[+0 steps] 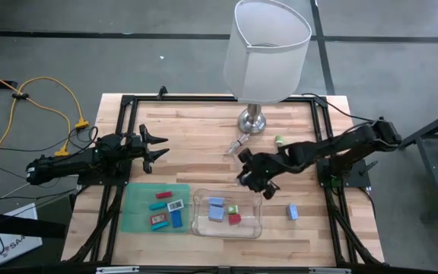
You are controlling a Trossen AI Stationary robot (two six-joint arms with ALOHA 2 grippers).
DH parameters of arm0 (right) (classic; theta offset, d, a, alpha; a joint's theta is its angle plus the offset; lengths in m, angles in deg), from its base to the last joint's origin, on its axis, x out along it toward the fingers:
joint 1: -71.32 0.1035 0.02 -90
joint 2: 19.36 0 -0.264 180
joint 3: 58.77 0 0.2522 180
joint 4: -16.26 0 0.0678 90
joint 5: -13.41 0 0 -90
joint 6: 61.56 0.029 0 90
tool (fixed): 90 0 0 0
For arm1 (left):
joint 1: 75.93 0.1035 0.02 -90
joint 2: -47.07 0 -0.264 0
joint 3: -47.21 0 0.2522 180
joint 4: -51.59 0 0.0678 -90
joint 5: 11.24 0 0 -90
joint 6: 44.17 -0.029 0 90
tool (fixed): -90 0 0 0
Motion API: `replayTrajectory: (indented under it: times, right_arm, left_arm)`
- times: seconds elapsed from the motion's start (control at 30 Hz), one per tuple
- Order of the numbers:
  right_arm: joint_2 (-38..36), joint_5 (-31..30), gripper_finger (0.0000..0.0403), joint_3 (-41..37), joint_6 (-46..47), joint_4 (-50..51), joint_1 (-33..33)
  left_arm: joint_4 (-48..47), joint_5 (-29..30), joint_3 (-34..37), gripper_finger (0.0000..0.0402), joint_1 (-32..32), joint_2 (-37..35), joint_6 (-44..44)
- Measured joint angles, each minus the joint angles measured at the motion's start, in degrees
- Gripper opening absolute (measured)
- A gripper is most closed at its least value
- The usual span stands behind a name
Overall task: Pick & Place Office items
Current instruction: Put the violet charger adapter into the transparent bin
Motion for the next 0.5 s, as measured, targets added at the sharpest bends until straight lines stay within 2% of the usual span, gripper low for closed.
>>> replayTrajectory:
  times: [0.23, 0.5]
  right_arm:
    - [0.1, -2.9, 0.0125, 0.1, 5.3, -4.2, 5.4]
    - [1.6, -4.5, 0.0125, 0.2, 5.9, -8.6, 10.2]
  left_arm:
    - [0.0, 0.0, 0.0, 0.0177, 0.0, 0.0, 0.0]
    - [0.0, 0.0, 0.0, 0.0177, 0.0, 0.0, 0.0]
